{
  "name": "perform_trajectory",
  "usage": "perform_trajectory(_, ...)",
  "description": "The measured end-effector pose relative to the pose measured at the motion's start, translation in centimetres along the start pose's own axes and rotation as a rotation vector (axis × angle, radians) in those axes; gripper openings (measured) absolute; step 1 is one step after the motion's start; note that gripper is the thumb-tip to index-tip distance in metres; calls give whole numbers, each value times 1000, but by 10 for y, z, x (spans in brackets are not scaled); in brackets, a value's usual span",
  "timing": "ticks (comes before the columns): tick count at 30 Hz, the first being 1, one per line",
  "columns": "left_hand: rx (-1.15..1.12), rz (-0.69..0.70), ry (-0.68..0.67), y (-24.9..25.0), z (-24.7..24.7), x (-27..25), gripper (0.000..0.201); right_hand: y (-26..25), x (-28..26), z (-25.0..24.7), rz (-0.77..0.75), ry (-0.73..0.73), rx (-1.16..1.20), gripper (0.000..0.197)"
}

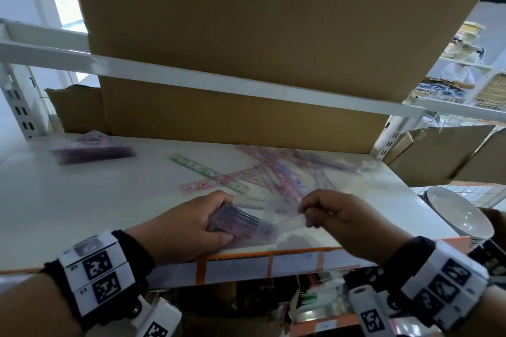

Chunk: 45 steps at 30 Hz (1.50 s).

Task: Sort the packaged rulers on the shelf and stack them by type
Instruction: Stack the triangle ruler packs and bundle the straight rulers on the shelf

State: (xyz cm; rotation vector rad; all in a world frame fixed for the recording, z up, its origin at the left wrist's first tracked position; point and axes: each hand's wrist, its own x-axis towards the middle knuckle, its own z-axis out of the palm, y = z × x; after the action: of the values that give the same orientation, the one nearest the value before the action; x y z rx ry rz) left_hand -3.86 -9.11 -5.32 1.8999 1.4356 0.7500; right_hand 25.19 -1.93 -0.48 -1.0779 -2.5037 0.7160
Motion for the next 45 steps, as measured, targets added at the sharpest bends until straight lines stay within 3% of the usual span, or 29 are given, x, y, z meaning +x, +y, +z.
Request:
perform_trajectory(4,-58,24,-41,3,-1,-1,37,1,4,31,-64,-19,-110,3)
perform_trajectory(8,-45,44,-43,4,-1,-2,42,-2,11,46,-198,23,-295,25)
perform_trajectory(11,-16,16,-19,3,1,0,44,-9,22,53,-181,-14,-356,34)
perform_trajectory(15,-14,0,-4,-1,2,1,43,-19,34,61,-150,-63,-314,19)
perform_trajectory(23,24,-10,-3,-3,1,4,41,-39,45,57,-167,-190,-257,19)
perform_trajectory(26,83,-13,-3,-3,0,4,41,-40,54,37,-189,-252,-340,22)
perform_trajectory(29,137,-15,-7,-2,-1,5,46,-25,82,3,-39,-223,-410,27)
perform_trajectory(32,128,-20,-16,-1,-2,4,48,11,122,-35,136,-226,-362,16)
perform_trajectory(35,135,-17,-7,-2,-2,5,47,58,160,-59,241,-283,-518,17)
perform_trajectory(39,113,-23,-9,-2,-2,7,46,102,189,-62,443,-338,-661,57)
perform_trajectory(45,117,-42,5,-4,-1,6,51,111,197,-43,493,-452,-558,81)
